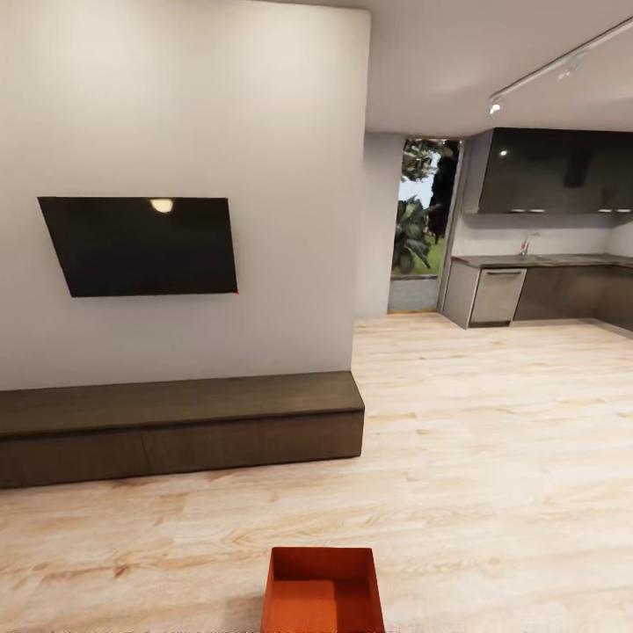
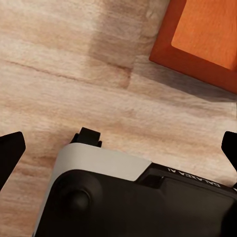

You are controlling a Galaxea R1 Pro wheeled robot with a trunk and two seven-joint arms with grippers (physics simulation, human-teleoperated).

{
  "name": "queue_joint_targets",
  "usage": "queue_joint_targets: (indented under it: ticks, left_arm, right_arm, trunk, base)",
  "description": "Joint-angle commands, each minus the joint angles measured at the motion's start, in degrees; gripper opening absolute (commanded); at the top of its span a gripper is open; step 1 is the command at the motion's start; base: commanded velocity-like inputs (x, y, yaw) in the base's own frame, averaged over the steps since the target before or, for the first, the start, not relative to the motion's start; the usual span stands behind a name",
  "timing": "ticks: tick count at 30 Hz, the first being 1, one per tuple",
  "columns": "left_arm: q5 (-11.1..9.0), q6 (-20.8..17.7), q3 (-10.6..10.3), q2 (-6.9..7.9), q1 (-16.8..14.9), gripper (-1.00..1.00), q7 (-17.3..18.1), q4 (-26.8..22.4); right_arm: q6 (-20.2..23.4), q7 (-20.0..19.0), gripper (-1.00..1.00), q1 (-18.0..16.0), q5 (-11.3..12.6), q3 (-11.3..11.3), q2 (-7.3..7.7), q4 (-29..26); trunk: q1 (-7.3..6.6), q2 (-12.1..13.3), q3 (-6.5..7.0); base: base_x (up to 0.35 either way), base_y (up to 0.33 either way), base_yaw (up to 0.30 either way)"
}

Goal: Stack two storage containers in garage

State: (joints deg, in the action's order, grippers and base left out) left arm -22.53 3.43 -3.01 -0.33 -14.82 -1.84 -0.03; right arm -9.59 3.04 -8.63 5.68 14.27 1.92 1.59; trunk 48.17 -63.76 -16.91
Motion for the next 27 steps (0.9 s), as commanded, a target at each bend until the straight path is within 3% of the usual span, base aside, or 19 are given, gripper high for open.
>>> queue_joint_targets:
  ticks: [1, 27]
  left_arm:
    - [-0.3, 0.2, -0.3, -0.02, 0.0, 1.00, -0.2, 0.0]
    - [-0.3, 0.2, -0.3, -0.02, 0.0, 1.00, -0.2, 0.0]
  right_arm:
    - [-0.3, 0.1, 1.00, -0.1, 0.6, 0.5, -0.01, 0.2]
    - [-0.3, 0.1, 1.00, -0.1, 0.6, 0.6, -0.08, 0.2]
  trunk:
    - [0.23, -0.5, -0.35]
    - [0.67, -1.3, -3.11]
  base:
    - [0.000, 0.000, 0.000]
    - [0.000, 0.000, 0.000]
